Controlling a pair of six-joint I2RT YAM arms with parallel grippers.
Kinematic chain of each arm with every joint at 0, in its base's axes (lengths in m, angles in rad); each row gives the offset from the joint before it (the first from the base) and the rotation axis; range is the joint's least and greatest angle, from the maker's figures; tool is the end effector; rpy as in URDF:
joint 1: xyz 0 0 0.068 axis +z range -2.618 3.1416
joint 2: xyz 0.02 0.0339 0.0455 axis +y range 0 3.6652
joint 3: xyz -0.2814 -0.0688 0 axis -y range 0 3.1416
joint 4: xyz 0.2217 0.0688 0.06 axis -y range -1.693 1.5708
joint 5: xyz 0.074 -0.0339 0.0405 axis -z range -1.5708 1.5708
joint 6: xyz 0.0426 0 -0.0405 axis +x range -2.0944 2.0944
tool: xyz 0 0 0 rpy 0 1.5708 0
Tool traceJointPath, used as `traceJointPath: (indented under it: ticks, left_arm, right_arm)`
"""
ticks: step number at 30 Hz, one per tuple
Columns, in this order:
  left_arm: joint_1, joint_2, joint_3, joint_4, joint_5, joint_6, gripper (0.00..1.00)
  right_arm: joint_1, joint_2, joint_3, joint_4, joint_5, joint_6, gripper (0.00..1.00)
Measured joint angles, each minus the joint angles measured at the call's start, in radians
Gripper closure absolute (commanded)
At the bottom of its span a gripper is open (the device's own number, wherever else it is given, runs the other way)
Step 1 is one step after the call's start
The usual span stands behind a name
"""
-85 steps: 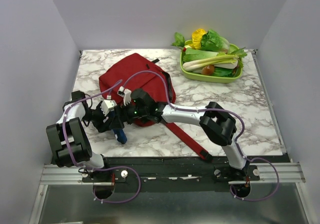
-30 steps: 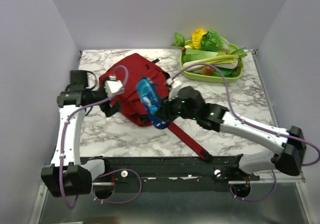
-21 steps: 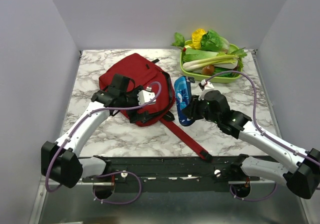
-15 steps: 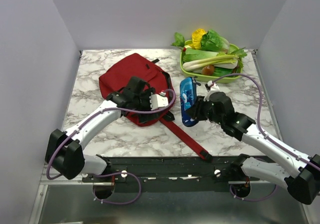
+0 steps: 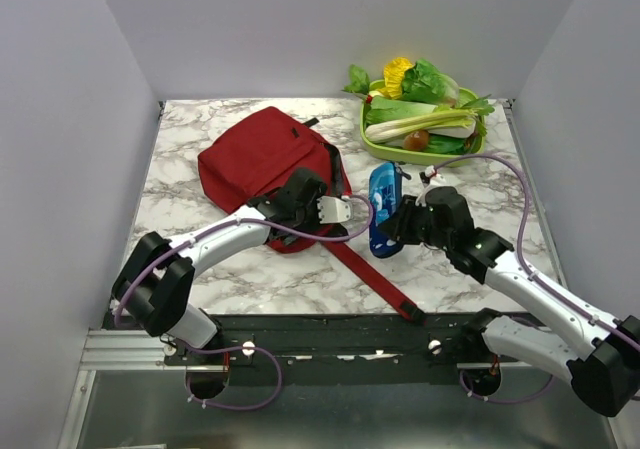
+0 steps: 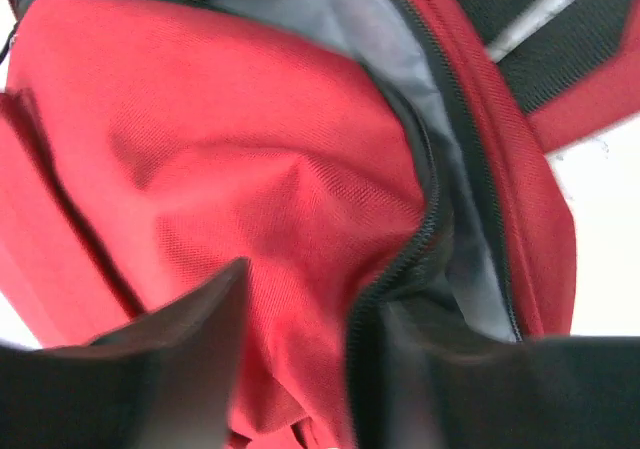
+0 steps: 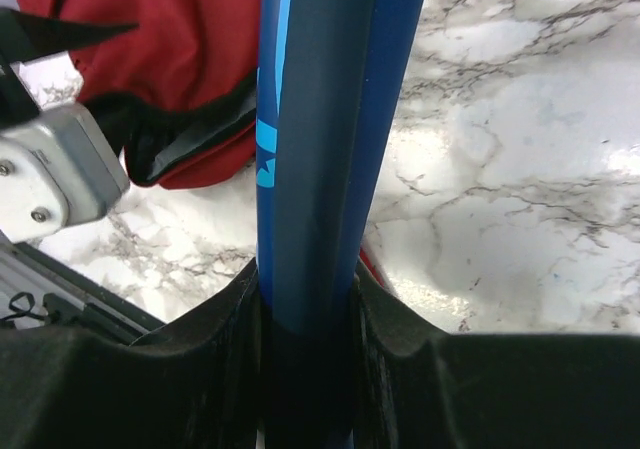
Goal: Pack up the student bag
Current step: Place the stationery in the student bag.
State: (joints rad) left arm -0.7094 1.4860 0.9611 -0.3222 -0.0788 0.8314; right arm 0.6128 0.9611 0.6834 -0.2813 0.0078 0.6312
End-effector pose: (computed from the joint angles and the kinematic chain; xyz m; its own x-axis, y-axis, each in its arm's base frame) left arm 0.2262 -0.1897 0.2474 0.0674 0.9129 -0.4026 0.8310 0.1719 0.5290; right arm 0.1535 0.1075 0.2793 -0.6865 0.2387 -0.6869 -0.2039 0.8435 0.4970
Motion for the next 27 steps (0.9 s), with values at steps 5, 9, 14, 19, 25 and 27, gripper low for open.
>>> traceJointPath:
  ticks: [5,9,14,19,25,27]
  left_arm:
    - [0.01,0.005,0.066,0.042,-0.097,-0.051,0.88]
    - [0.031,-0.041,0.142,0.041,-0.122,-0.134,0.88]
    - [0.045,-0.131,0.193,0.007,-0.119,-0.228,0.85]
    - [0.047,-0.154,0.194,-0.043,-0.097,-0.286,0.82]
    - [0.047,-0.155,0.192,-0.078,-0.058,-0.315,0.81]
    - [0.047,-0.155,0.192,-0.08,-0.045,-0.321,0.81]
  right_arm:
    - [0.0,0.055,-0.006,0.039,-0.072,0.032,0.76]
    - [-0.002,0.131,0.001,0.086,-0.134,0.05,0.76]
    - [-0.002,0.268,0.077,0.14,-0.22,0.082,0.78]
    - [-0.002,0.393,0.174,0.2,-0.293,0.127,0.79]
    - [-0.002,0.565,0.3,0.211,-0.341,0.184,0.79]
    - [-0.002,0.618,0.35,0.196,-0.339,0.197,0.78]
